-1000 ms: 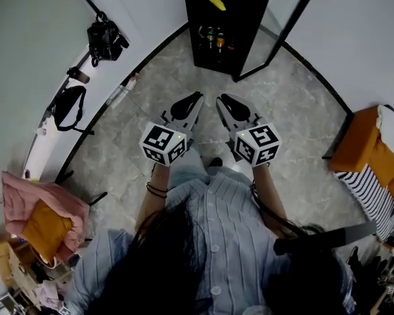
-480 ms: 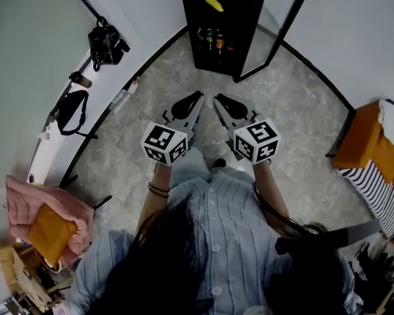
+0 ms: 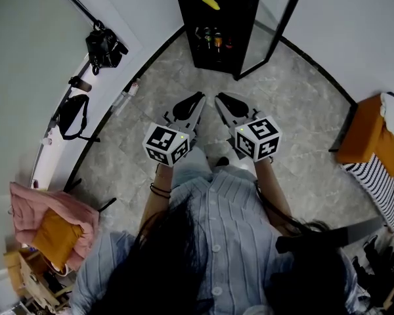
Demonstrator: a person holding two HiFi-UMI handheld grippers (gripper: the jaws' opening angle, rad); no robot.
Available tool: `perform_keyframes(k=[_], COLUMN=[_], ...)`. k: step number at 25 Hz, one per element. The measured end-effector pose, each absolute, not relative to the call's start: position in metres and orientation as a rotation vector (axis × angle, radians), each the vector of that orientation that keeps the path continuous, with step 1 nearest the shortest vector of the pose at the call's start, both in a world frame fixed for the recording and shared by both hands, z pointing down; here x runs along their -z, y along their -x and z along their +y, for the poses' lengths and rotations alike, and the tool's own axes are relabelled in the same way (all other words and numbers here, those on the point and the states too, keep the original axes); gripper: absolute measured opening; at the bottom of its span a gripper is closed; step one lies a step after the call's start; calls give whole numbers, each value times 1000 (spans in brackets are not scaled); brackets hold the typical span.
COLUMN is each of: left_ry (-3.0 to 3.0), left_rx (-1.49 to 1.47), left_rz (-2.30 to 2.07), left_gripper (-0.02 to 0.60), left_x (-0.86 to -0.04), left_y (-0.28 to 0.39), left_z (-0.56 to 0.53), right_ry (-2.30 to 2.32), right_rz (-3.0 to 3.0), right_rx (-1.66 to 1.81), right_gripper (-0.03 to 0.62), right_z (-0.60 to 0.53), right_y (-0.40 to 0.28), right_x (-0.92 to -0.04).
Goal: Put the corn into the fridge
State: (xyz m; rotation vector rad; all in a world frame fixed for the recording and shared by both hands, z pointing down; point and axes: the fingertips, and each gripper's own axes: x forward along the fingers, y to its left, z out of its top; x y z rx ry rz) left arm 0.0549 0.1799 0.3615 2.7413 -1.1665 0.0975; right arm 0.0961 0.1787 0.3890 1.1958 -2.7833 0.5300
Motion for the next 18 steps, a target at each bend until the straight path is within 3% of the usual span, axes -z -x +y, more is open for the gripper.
perform_keyframes(k=[18], left_ry=[-2701], left_rx=[-97], left_rz=[-1212], left_gripper=[20], left_x=[-367], left_y=[-22], left_z=[165], right_ry=[-1095], right_rz=[-2751], right_rx=[-559], right_gripper=[46], right_z=[161], right_y=[-57], right_x=[-406])
